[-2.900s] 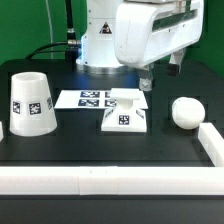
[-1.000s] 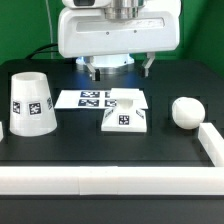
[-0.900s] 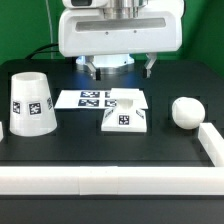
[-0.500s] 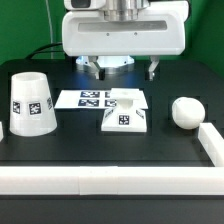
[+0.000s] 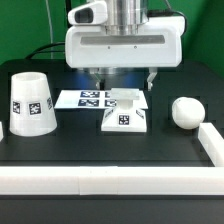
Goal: Assemble lamp
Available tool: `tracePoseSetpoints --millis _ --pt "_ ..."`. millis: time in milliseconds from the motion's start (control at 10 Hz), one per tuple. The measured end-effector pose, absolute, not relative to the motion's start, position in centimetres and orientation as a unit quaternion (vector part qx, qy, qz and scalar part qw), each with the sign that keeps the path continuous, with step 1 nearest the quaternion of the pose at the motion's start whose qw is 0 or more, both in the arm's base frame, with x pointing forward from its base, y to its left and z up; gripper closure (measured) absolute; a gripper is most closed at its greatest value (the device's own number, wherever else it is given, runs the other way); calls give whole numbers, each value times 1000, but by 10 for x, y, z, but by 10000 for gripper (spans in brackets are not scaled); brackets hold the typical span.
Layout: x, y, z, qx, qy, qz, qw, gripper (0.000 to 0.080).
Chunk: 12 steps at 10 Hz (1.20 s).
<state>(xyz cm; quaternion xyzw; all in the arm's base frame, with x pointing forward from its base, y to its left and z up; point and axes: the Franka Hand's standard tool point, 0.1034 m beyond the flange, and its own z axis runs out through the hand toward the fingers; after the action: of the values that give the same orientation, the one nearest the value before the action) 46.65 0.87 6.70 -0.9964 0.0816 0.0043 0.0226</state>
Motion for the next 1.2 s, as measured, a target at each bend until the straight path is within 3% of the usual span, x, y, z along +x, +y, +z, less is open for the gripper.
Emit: tracePoseSetpoints --millis 600,700,1200 --pt "458 8 48 -997 72 13 24 100" --pt "458 9 48 -997 71 13 24 239" --pt "458 9 48 -997 71 13 24 268"
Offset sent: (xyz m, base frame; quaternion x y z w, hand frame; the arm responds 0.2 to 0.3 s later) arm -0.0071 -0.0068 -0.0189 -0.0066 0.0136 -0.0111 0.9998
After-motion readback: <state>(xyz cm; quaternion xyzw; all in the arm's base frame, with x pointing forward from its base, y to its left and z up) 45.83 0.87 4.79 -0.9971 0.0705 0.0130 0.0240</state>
